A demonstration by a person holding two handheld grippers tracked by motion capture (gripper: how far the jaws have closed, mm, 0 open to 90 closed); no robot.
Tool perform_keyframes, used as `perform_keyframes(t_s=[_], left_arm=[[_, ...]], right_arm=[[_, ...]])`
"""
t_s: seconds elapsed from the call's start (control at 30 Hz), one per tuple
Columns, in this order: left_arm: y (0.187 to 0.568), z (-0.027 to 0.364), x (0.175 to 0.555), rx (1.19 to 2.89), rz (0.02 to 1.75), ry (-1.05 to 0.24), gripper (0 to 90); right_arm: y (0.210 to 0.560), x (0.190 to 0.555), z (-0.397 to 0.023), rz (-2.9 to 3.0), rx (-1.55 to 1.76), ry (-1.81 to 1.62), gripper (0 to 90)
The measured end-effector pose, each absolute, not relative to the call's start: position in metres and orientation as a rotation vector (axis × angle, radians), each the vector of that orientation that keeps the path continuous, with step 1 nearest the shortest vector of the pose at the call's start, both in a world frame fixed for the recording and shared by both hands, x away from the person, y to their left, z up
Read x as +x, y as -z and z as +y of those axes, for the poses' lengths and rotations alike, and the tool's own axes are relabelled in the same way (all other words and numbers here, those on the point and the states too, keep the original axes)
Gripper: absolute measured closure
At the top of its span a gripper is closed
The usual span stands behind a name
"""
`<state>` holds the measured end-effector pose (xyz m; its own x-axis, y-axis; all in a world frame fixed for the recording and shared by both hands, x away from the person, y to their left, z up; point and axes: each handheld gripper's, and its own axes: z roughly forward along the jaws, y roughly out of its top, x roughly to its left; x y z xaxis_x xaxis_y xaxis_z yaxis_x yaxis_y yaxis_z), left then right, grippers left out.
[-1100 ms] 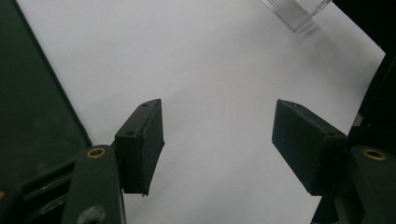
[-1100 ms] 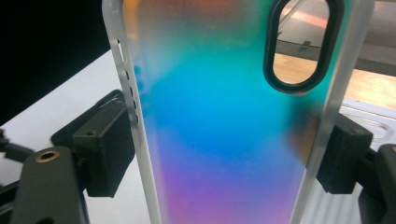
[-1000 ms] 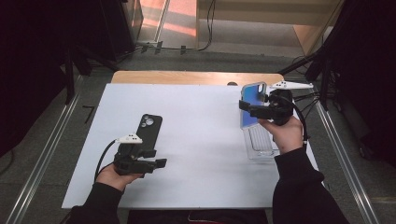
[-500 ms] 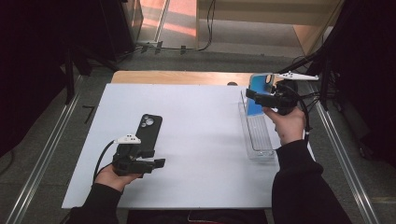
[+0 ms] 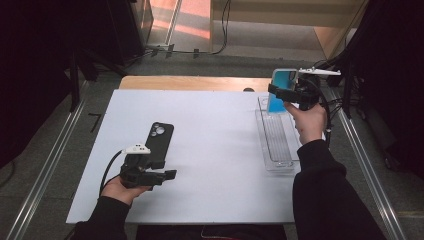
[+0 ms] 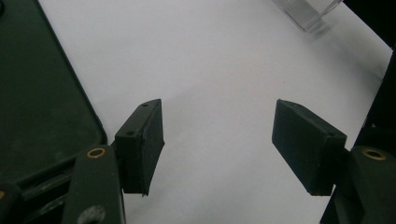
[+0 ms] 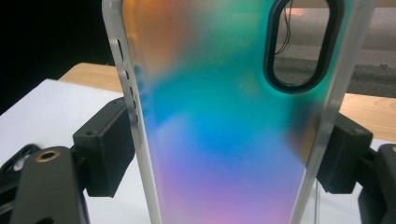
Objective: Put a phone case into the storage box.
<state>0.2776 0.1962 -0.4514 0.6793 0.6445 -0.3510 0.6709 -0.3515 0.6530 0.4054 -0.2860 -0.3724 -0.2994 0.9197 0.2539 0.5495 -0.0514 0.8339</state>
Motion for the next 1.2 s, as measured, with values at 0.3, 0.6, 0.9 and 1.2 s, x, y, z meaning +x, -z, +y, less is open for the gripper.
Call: perform_keyframes(t_s=[0.3,0.6,0.9,1.2], left_arm=[[0.452,0.196,0.277,2.082,0.993,0.033,34.3],[0.453,0.197,0.279,2.080,0.997,0.037,34.3],[0.453,0.196,0.279,2.082,0.995,0.041,34.3],[0.454,0.197,0.279,2.082,0.994,0.047,34.3]], right_arm=[[0.376,0.432,-0.290,1.791,1.574,-1.225,17.0],[0.390,0.451,-0.291,1.752,1.611,-1.207,17.0],[0.406,0.465,-0.287,1.766,1.646,-1.201,17.0],[0.426,0.475,-0.283,1.794,1.657,-1.110,16.9]])
